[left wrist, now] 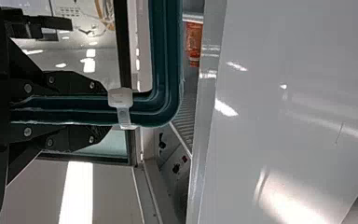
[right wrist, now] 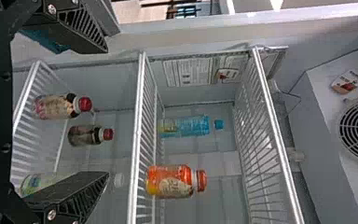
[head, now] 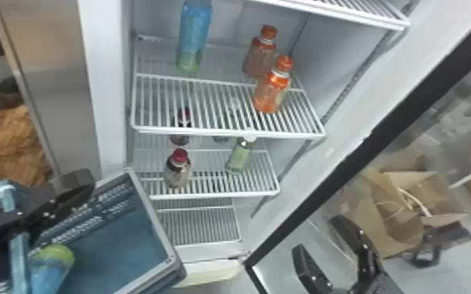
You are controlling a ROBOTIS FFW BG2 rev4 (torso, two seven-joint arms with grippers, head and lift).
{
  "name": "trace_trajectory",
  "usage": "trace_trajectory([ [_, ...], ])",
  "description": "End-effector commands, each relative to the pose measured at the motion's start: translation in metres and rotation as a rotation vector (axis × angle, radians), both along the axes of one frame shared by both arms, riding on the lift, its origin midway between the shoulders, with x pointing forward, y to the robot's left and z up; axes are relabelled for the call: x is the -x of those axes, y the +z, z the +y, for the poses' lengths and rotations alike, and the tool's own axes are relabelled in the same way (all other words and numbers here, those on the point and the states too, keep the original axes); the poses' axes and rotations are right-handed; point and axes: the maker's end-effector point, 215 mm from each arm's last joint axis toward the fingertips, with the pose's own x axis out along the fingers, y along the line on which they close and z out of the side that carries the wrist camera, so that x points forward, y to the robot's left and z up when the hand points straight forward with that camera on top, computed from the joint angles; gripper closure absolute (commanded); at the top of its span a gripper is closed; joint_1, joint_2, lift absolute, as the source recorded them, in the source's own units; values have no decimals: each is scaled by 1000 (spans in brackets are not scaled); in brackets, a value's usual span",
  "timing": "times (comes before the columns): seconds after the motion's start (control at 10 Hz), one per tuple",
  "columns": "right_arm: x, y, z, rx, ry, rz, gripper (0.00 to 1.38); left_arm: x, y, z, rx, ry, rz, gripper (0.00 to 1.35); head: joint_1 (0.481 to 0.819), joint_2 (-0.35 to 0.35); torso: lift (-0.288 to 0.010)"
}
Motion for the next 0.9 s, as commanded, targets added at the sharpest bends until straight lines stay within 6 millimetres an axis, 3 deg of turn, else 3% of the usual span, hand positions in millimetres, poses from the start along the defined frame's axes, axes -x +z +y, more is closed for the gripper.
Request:
trace_trajectory([
  [0.0, 10, 0, -5, 17, -8, 18, 111, 2, -2, 2, -6, 6, 5, 1199, 695, -350, -10],
  [0.3, 27, -5, -4, 27, 6, 60, 111, 3, -5, 4, -12, 12, 11, 1199, 695, -350, -10],
  [0.8, 30, -3, -3, 27, -3, 60, 111, 5, -9, 3, -21, 4, 20, 1199, 695, -350, -10],
])
